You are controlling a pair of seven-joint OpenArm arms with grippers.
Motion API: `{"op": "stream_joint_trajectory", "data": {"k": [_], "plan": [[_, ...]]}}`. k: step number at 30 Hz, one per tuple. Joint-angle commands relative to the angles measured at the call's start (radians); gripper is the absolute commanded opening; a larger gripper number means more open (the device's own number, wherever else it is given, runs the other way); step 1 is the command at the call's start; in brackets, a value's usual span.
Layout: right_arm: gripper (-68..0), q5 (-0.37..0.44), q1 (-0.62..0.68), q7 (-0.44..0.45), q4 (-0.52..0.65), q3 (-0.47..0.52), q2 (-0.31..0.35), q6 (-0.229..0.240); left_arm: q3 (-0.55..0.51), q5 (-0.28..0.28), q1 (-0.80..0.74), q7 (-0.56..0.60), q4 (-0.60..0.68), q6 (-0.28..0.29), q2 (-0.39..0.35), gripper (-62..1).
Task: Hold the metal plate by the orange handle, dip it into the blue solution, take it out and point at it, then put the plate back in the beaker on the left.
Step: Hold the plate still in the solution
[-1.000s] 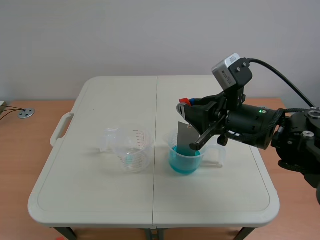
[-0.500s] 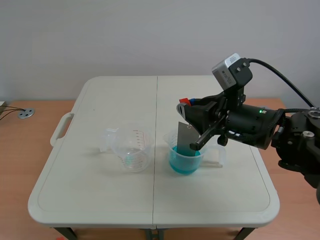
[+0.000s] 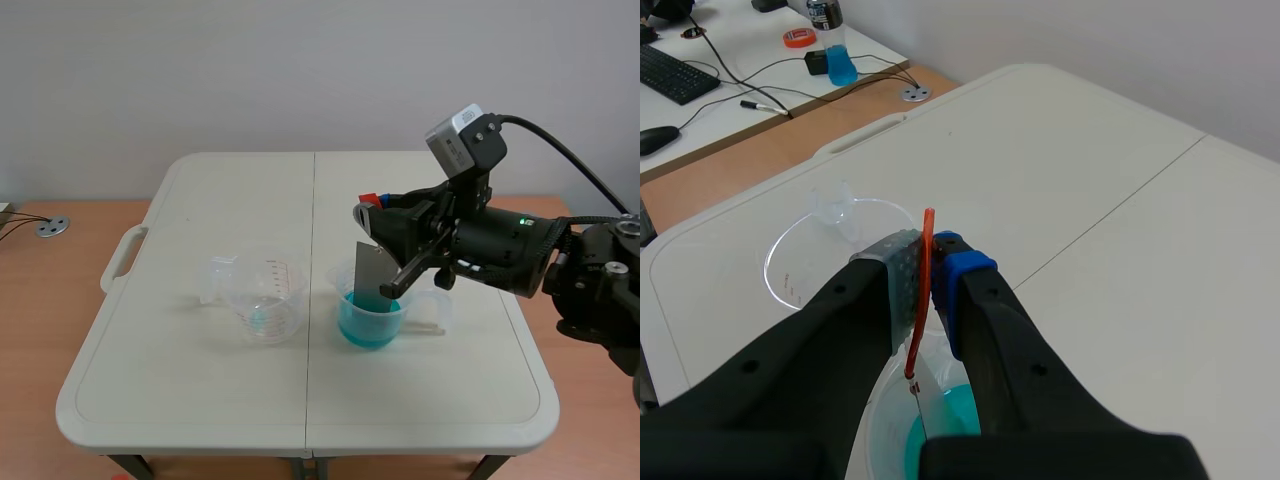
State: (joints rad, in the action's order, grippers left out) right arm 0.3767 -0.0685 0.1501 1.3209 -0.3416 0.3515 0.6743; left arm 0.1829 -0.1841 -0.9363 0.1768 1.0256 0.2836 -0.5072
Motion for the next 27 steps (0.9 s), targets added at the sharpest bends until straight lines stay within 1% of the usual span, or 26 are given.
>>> {"op": "stream_joint_trajectory", "data": {"k": [1, 7, 12, 22, 27], "plan": [[-66.3, 0.008, -0.017, 0.021, 0.015, 0.019, 0.003, 0.008, -0.002, -0.006, -0.013, 0.006, 0.013, 0.003, -0.006, -57.9], [-66.3, 0.008, -0.017, 0.018, 0.064, 0.048, 0.006, 0.008, -0.002, -0.006, -0.013, 0.006, 0.013, 0.003, -0.006, -57.9], [-66.2, 0.008, -0.014, -0.014, 0.121, 0.061, 0.006, 0.008, -0.002, -0.006, -0.013, 0.006, 0.013, 0.003, -0.006, -57.9], [-66.2, 0.008, -0.014, -0.056, 0.209, 0.062, 0.006, 0.008, -0.002, -0.006, -0.013, 0.007, 0.013, 0.003, -0.006, -57.9], [-66.2, 0.01, -0.014, -0.061, 0.242, 0.068, 0.006, 0.008, -0.002, -0.006, -0.01, 0.007, 0.013, 0.003, -0.006, -57.9]]}}
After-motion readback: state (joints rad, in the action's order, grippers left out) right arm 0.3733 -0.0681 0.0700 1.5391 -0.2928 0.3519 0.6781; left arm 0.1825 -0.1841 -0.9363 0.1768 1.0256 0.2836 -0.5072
